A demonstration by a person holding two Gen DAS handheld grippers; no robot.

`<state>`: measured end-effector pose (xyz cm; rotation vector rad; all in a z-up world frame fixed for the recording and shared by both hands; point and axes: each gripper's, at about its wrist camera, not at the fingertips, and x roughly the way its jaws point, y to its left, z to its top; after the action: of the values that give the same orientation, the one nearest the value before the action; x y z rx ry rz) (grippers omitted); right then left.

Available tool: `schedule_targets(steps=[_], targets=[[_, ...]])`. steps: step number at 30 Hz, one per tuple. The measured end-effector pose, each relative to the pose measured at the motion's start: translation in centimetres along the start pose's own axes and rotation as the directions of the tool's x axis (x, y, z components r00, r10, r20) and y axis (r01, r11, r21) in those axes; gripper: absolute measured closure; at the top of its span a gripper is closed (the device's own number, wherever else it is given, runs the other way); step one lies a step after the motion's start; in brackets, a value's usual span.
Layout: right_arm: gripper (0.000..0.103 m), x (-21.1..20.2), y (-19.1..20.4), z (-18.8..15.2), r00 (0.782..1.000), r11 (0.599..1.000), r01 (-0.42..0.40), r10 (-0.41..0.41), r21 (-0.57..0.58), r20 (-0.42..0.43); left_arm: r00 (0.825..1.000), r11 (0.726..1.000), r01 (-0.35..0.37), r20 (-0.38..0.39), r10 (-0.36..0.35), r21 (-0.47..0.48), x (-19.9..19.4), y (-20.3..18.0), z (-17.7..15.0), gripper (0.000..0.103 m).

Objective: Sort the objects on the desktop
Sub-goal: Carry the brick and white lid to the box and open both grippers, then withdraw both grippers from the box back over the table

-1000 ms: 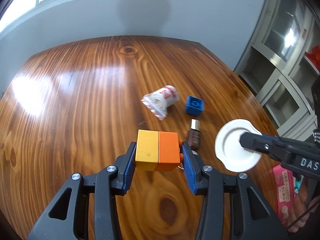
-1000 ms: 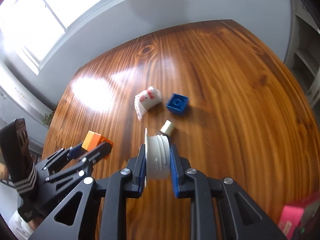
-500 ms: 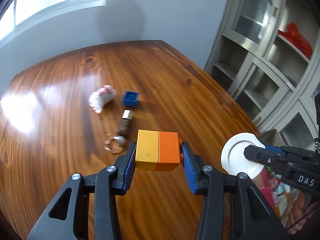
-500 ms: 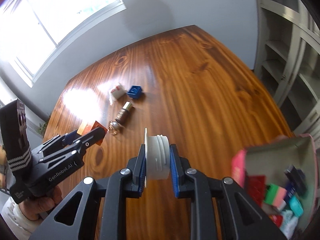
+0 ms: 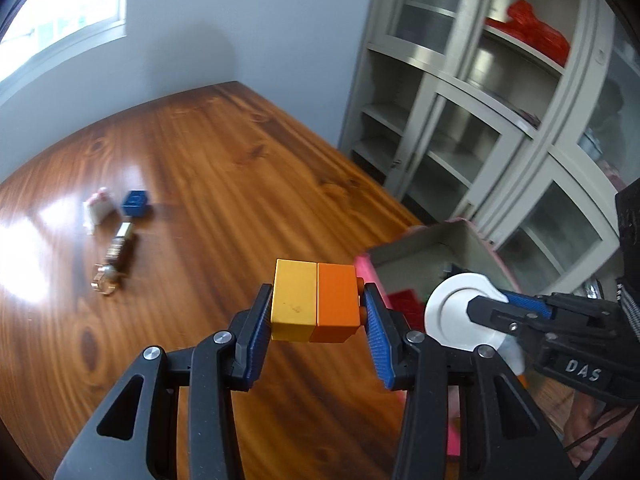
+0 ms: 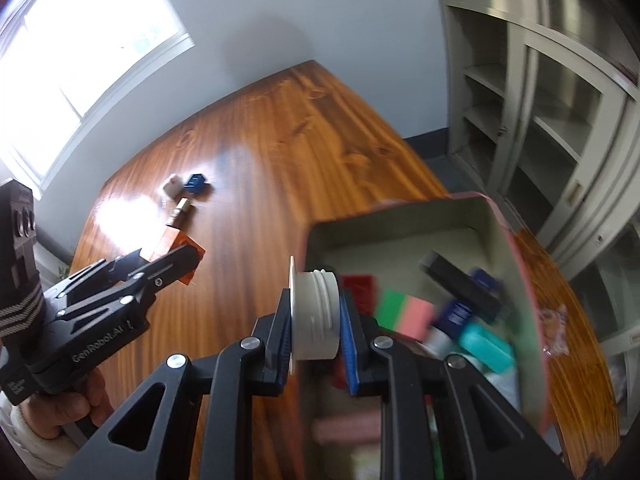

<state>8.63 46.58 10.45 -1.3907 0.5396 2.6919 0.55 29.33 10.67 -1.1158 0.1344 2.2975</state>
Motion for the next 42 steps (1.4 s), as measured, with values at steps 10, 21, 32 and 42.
schedule_targets(steps=[10,21,32,42], targets=[[0.079,-2.4,-5.6,-1.0,0.999,0.999,0.037,-0.037,0.019,0.014,0.999,0.999,0.034,-0.014,-0.034,0.033,0.9,-6.9,0.0,0.056],[0.075,-2.8,-8.2,-1.4,1.000,0.998,0.023,-0.023,0.050,-0.002,0.998,1.000,-0.012,-0.058,0.012,0.002,1.5,-8.7,-0.4,0.041],[0.075,-2.0,-6.3,-0.7,1.000,1.000,-0.005,0.005,0.029,0.001,0.997,0.997,-0.066,-0.051,0.064,-0.038,0.2,-5.9,-0.7,0.041],[0.075,-0.3,-2.0,0.1,1.000,1.000,-0.023,0.023,-0.008,-0.009,0.992,0.987,-0.120,-0.056,0.114,-0.108,-1.0,-0.2,-1.4,0.041]])
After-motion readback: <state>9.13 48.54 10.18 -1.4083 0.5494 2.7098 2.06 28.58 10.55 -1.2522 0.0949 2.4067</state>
